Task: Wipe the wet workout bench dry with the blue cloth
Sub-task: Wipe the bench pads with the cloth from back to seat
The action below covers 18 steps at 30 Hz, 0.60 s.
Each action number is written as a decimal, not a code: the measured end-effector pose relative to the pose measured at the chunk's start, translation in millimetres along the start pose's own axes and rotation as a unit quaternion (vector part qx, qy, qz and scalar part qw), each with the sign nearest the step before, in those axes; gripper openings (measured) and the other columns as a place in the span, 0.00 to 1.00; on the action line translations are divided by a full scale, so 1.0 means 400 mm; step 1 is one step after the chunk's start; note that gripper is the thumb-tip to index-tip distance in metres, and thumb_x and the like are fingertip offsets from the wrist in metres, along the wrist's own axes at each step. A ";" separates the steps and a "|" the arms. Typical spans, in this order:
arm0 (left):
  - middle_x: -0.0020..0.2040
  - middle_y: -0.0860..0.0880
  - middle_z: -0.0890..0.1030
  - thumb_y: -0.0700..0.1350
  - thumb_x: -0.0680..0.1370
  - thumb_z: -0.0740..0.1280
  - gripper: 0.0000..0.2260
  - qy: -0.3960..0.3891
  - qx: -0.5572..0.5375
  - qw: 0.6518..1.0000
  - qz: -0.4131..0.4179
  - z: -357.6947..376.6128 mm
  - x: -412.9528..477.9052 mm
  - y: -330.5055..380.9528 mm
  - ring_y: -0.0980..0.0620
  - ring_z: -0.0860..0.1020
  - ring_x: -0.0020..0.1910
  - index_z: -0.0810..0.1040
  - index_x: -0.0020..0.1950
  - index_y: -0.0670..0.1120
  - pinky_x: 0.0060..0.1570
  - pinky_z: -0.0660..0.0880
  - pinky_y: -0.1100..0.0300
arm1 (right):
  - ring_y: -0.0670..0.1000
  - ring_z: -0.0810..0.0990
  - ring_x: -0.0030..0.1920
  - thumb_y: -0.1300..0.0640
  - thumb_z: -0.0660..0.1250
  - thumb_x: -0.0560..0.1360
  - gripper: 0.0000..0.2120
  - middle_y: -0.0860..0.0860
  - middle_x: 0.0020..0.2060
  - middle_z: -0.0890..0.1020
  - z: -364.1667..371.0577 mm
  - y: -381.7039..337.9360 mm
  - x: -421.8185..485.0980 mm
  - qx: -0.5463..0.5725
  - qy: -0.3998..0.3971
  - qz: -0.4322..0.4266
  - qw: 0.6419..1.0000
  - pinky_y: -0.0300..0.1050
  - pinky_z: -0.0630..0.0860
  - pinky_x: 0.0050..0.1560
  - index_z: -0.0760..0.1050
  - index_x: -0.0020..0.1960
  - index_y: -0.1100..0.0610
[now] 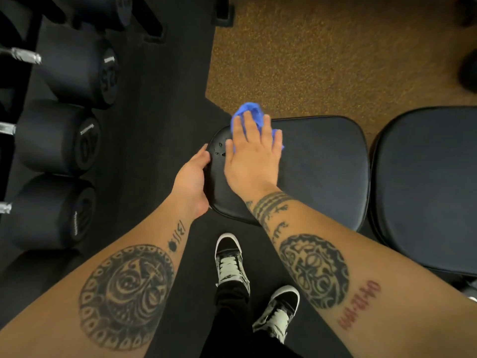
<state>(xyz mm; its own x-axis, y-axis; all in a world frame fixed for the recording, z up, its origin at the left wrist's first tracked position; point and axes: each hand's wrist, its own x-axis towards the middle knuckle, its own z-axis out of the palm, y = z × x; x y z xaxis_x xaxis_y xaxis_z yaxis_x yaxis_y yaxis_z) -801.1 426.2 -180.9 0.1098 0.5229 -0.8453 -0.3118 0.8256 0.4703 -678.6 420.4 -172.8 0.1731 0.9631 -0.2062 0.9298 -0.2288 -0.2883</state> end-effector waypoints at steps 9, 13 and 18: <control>0.64 0.45 0.80 0.77 0.73 0.46 0.42 0.034 -0.100 0.994 -0.039 -0.018 0.014 0.069 0.41 0.76 0.65 0.77 0.68 0.49 0.67 0.66 0.39 | 0.58 0.64 0.75 0.49 0.57 0.79 0.22 0.46 0.72 0.73 0.016 0.041 -0.099 -0.040 -0.053 -0.313 0.947 0.59 0.54 0.76 0.72 0.72 0.49; 0.67 0.52 0.77 0.63 0.82 0.51 0.26 0.127 0.031 0.986 0.107 0.073 -0.005 0.087 0.49 0.74 0.67 0.77 0.68 0.49 0.71 0.65 0.50 | 0.59 0.67 0.74 0.52 0.63 0.77 0.23 0.47 0.73 0.72 -0.005 0.177 -0.176 -0.044 -0.016 -0.261 0.964 0.61 0.59 0.75 0.72 0.72 0.50; 0.67 0.59 0.74 0.63 0.78 0.56 0.16 0.113 0.197 0.967 0.112 0.111 -0.022 0.060 0.55 0.70 0.67 0.80 0.59 0.64 0.71 0.61 0.52 | 0.66 0.61 0.76 0.53 0.63 0.79 0.24 0.54 0.75 0.68 -0.077 0.363 -0.106 -0.024 0.059 0.043 0.997 0.69 0.55 0.73 0.69 0.74 0.55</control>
<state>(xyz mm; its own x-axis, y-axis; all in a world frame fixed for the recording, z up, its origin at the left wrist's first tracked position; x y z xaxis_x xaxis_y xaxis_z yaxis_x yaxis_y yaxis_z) -767.6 450.7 -150.8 -0.1412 0.6754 -0.7238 0.0856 0.7367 0.6708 -541.0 350.7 -177.0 0.2879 0.9505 -0.1165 0.9235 -0.3078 -0.2291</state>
